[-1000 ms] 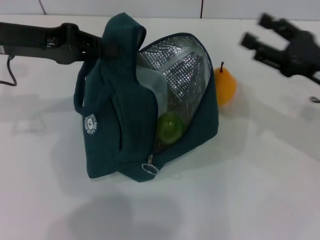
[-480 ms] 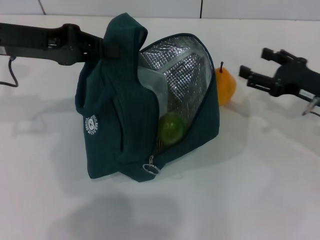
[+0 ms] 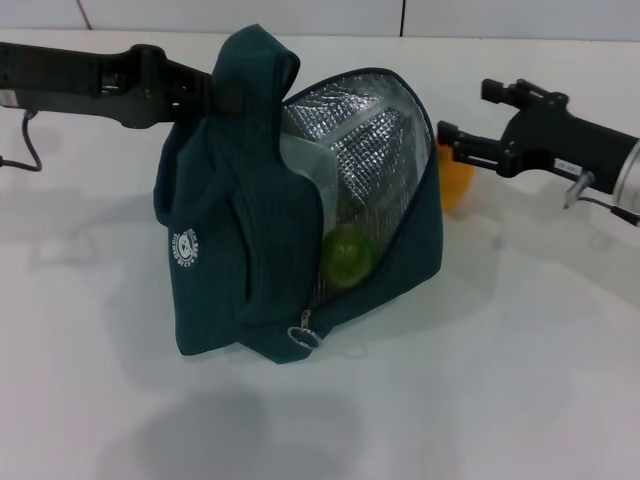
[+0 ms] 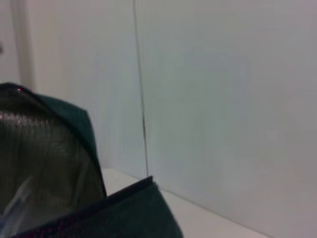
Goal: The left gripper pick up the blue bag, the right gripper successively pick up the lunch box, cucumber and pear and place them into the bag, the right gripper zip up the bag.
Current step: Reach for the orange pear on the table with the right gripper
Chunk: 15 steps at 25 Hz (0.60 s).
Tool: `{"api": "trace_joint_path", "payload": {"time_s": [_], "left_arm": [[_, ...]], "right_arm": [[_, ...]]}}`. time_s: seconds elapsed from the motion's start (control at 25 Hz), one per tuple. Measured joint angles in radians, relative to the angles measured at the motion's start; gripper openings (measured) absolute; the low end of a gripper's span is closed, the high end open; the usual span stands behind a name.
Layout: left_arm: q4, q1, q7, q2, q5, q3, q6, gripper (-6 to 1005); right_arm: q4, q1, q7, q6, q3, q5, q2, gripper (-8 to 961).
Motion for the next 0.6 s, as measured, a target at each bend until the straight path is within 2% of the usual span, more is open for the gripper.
{"api": "trace_joint_path", "payload": {"time_s": [0.32,0.52,0.6], "left_arm": [[0.000,-0.002,-0.001,-0.002,0.000,0.000,-0.001,45],[0.000,-0.003,-0.001,0.000,0.000,0.000,-0.001,45],[0.000,-0.003,-0.001,0.001,0.000,0.000,-0.002,45]], "right_arm": [[0.034,0.040,-0.001,0.044,-0.046,0.003,0.002,809],[0.029,0.033,-0.008,0.046,-0.046,0.006,0.003,610],[0.028,0.033,-0.013,0.046,-0.047,0.006,0.004,566]]}}
